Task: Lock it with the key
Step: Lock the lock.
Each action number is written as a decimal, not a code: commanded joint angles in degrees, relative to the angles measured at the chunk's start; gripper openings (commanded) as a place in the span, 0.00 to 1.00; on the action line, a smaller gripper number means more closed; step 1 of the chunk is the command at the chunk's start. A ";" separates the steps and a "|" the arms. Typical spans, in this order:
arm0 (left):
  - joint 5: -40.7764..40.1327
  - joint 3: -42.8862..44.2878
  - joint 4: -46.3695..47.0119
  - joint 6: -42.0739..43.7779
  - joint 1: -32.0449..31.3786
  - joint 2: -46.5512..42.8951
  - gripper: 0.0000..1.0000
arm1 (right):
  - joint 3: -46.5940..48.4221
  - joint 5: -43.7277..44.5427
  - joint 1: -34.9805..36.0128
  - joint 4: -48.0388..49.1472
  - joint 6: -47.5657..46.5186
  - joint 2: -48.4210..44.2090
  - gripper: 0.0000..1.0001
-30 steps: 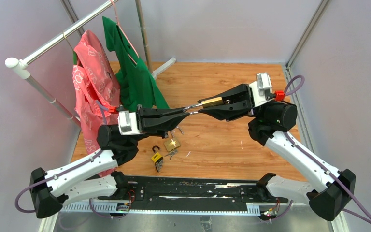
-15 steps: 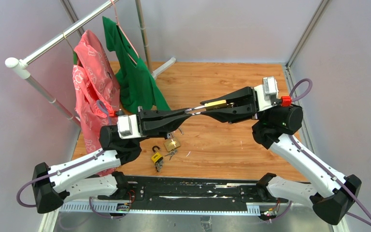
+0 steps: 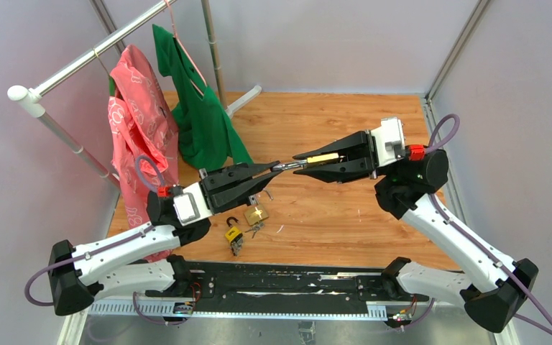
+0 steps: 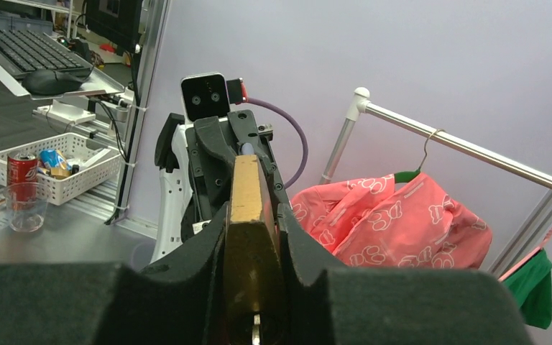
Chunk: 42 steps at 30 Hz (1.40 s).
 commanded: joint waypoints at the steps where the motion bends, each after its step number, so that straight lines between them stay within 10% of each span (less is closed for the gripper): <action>1: 16.67 1.37 -12.68 0.38 -5.68 6.36 0.00 | -4.00 2.77 1.32 -18.72 -3.99 9.47 0.00; 11: 15.23 0.90 -24.91 -11.81 -4.89 5.14 0.00 | 0.63 3.46 -1.00 -25.34 -8.21 4.76 0.00; 28: 18.36 3.20 -19.00 -9.61 -4.96 14.46 0.00 | 7.62 3.47 3.15 -24.13 -9.24 11.36 0.00; 42: 22.30 9.59 -20.05 -17.47 -3.76 25.43 0.00 | 10.59 5.62 3.72 -45.93 -22.51 8.63 0.00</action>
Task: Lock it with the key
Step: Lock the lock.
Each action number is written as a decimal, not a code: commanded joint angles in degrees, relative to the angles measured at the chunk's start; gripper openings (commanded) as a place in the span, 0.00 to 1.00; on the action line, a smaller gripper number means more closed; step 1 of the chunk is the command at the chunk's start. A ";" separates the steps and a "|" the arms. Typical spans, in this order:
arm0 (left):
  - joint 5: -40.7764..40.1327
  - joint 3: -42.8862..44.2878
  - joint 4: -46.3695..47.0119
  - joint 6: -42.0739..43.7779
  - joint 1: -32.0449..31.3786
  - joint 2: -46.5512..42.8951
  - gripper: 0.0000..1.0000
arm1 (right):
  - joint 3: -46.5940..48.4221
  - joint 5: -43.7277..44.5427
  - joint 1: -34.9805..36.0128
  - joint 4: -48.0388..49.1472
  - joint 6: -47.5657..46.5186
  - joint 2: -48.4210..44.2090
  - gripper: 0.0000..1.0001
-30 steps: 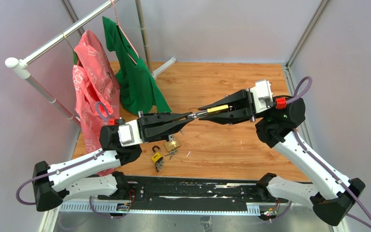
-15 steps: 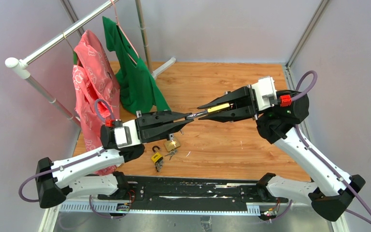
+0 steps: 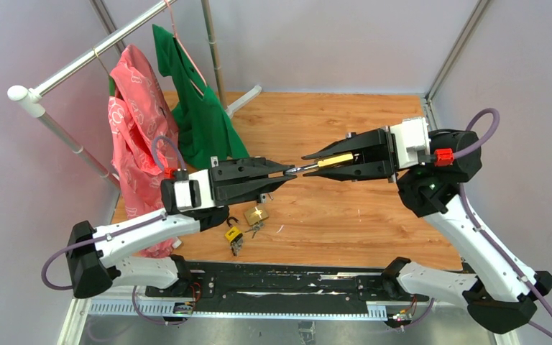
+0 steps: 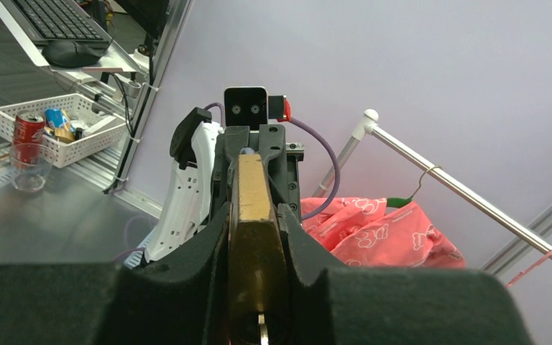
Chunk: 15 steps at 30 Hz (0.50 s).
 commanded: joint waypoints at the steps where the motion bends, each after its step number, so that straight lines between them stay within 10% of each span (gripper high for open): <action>1: 13.47 -0.77 -31.77 -5.18 -3.03 14.01 0.00 | -3.73 12.41 1.58 -27.33 -11.63 8.97 0.00; 8: 12.77 -2.27 -46.38 2.17 0.95 10.11 0.00 | 0.52 19.44 -4.22 -57.82 -31.09 6.84 0.00; 15: 12.62 -3.48 -43.87 7.28 1.51 9.15 0.00 | 6.53 24.19 -3.84 -67.70 -36.94 10.19 0.00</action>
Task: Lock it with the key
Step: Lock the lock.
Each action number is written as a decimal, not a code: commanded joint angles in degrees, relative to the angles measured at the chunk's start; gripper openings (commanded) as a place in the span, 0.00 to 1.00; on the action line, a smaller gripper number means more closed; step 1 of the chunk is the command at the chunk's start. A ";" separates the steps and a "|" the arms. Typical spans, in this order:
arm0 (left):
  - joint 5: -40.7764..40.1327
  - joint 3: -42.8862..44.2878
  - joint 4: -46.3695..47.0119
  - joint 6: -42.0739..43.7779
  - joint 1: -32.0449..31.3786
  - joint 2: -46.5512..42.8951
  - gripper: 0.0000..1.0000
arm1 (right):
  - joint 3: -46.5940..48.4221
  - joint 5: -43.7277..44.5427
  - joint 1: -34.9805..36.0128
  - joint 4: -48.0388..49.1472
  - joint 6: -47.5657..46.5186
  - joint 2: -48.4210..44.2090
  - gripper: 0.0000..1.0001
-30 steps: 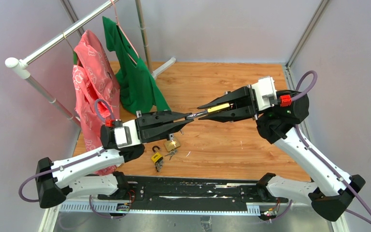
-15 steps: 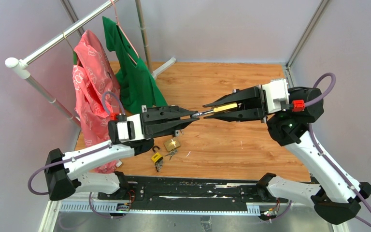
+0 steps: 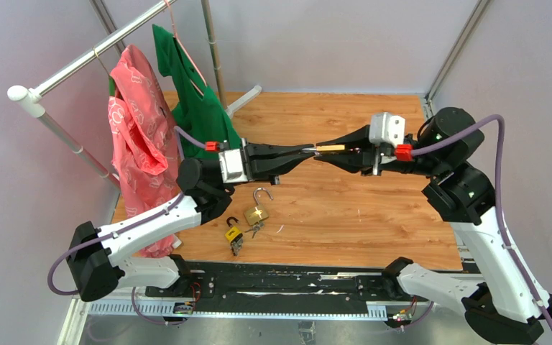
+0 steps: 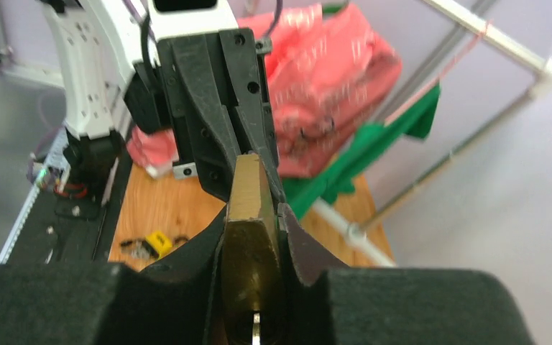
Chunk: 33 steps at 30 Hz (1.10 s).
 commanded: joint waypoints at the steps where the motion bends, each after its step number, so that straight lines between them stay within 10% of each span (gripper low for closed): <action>1: 14.41 -2.57 -26.38 5.27 -5.32 7.20 0.00 | -3.36 13.94 2.24 -19.17 -7.19 13.28 0.00; 11: 11.59 -3.54 -16.81 6.36 -4.58 4.57 0.00 | -8.40 13.11 1.97 -14.65 -3.89 13.34 0.00; 33: 5.11 -7.22 -55.39 14.53 5.51 -15.30 0.00 | -18.82 5.72 -1.09 -7.34 2.59 9.51 0.00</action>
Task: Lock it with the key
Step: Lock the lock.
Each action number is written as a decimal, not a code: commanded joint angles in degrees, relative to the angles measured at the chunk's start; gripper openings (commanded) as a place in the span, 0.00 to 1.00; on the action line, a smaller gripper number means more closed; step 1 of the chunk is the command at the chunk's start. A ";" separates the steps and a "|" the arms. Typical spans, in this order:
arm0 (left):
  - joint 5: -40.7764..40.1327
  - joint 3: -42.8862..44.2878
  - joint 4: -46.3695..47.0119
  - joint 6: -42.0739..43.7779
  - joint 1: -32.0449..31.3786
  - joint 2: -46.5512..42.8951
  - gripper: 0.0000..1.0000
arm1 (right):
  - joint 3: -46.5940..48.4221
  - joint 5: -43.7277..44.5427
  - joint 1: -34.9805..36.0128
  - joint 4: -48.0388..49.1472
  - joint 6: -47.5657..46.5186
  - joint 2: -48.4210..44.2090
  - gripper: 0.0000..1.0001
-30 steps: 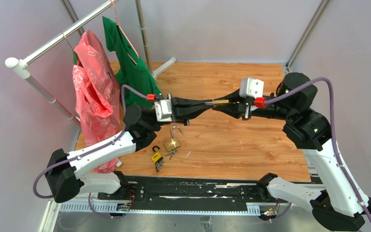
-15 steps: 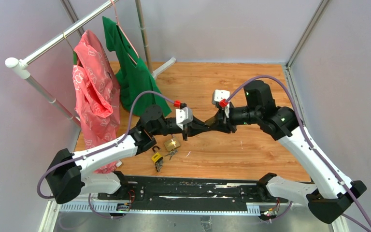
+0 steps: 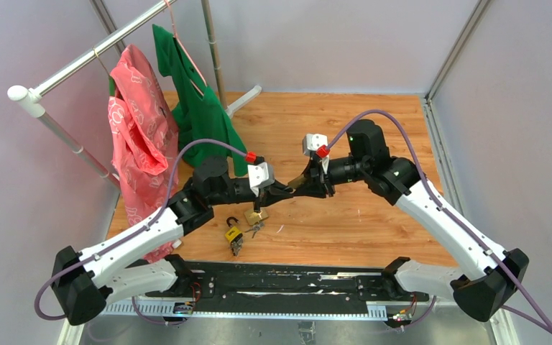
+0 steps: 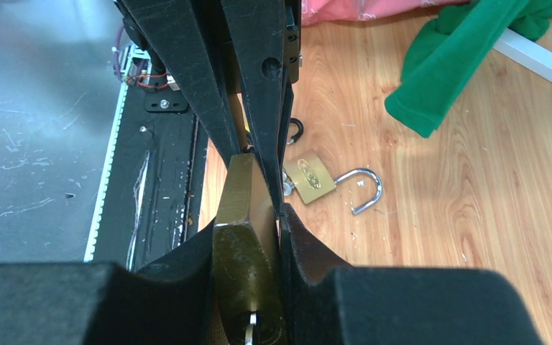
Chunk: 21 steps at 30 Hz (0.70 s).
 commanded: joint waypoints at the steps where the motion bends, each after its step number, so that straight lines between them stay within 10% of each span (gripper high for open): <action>1: 3.91 2.07 -2.42 4.41 -0.74 -4.69 0.00 | -1.21 4.28 -1.22 3.11 5.59 1.89 0.00; 14: 1.15 1.56 0.36 -0.93 -0.02 -7.24 0.00 | -3.21 2.86 -1.07 8.36 8.72 1.21 0.00; 21: 1.85 1.29 1.46 -4.81 0.39 -7.90 0.00 | -2.60 2.47 -1.09 8.35 9.57 1.65 0.27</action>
